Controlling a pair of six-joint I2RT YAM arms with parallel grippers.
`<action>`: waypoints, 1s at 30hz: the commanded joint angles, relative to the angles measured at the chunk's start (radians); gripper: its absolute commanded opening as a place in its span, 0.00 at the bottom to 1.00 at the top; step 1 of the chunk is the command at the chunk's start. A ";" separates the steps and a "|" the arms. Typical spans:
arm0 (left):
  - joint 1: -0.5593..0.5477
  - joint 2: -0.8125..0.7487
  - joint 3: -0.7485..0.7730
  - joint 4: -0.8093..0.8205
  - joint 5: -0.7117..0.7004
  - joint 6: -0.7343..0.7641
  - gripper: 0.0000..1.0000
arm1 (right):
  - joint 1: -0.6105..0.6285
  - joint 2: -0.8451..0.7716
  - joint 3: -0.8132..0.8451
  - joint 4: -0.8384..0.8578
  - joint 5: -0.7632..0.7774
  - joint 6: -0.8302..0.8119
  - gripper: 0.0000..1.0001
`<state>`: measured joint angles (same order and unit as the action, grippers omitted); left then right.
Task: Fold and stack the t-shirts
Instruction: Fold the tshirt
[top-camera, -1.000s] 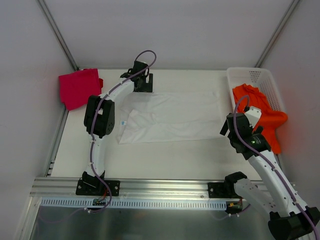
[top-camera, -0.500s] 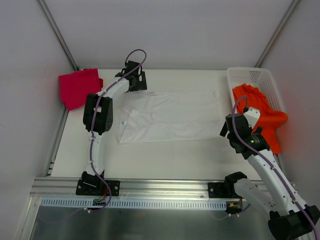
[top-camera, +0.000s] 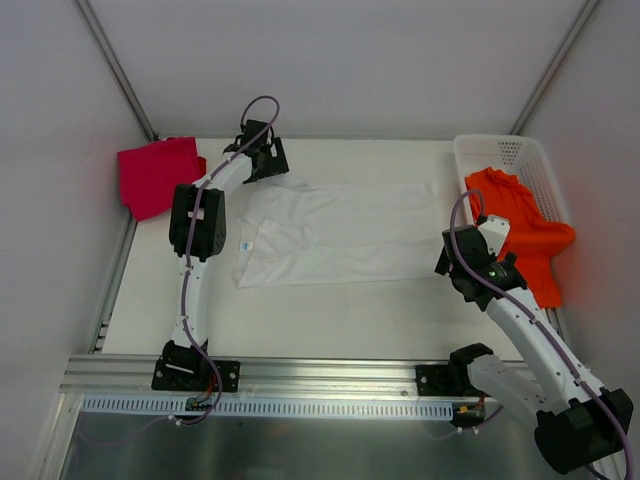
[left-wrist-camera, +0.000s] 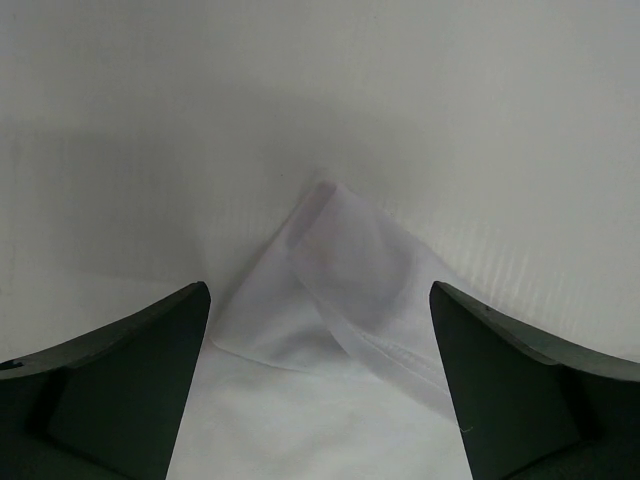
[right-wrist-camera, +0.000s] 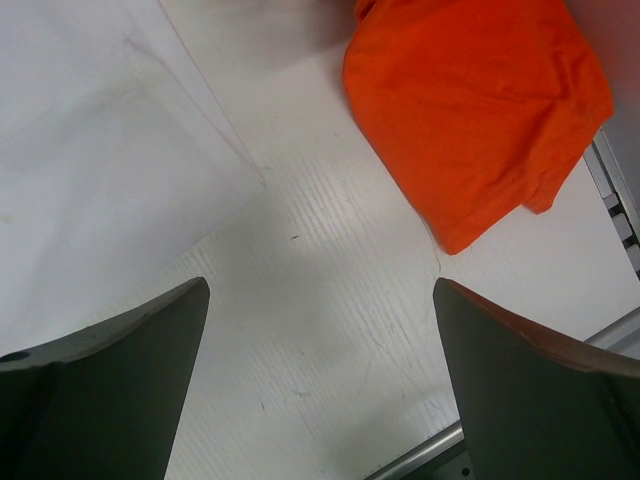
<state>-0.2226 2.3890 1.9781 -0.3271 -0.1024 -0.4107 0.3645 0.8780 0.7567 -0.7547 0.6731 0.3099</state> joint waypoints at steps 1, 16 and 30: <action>0.003 0.019 0.056 0.031 0.055 -0.028 0.92 | 0.002 0.027 -0.002 0.037 0.010 0.003 1.00; 0.011 0.003 0.045 0.062 0.076 -0.042 0.73 | 0.002 0.088 -0.019 0.072 0.005 0.005 1.00; 0.012 -0.076 0.022 0.062 0.064 -0.030 0.72 | 0.004 0.105 -0.028 0.084 -0.006 0.008 1.00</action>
<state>-0.2203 2.4130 2.0079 -0.2852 -0.0357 -0.4355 0.3645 0.9794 0.7345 -0.6838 0.6651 0.3103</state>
